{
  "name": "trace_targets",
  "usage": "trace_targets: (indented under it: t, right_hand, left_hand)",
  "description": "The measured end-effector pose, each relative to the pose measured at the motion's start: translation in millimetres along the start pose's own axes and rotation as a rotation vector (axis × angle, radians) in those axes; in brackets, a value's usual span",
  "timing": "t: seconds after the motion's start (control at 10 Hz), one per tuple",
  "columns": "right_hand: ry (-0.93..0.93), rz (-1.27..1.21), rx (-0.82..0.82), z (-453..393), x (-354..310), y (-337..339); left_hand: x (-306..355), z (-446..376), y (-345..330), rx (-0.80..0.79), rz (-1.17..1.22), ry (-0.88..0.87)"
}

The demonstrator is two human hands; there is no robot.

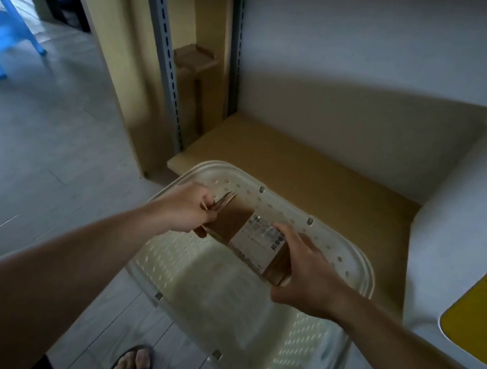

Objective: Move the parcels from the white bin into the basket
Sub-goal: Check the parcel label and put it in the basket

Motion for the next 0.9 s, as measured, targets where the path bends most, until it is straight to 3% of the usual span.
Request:
trace_targets:
  t: [0.2, 0.5, 0.7, 0.8, 0.9]
  right_hand:
    - [-0.155, -0.127, -0.041, -17.9, -2.5, -82.4]
    - [-0.759, -0.405, -0.024, -62.2, -17.4, -183.5]
    - [-0.872, -0.515, 0.007, -88.7, -37.1, -225.7]
    - [-0.822, -0.508, -0.039, -104.4, -24.8, -246.6]
    - [-0.94, -0.69, 0.111, -113.8, -24.0, -259.0]
  left_hand:
    - [-33.5, -14.2, -16.5, -0.015, 0.026, 0.054]
    - [-36.1, -35.6, -15.5, -0.043, 0.076, 0.052]
    - [-50.6, -29.2, -31.3, -0.207, -0.086, 0.008]
    - [-55.5, -24.9, -34.7, -0.255, -0.174, -0.041]
    - [-60.0, -25.8, -30.4, -0.242, -0.177, -0.063]
Point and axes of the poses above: each hand's wrist, its own z-axis away from the middle knuckle, its own y-axis out of the back of the hand, x = y × z, the point moved 2 cm from there along -z, towards the middle knuckle, and after that the axes turned 9 degrees about x, right-handed, at the moved point
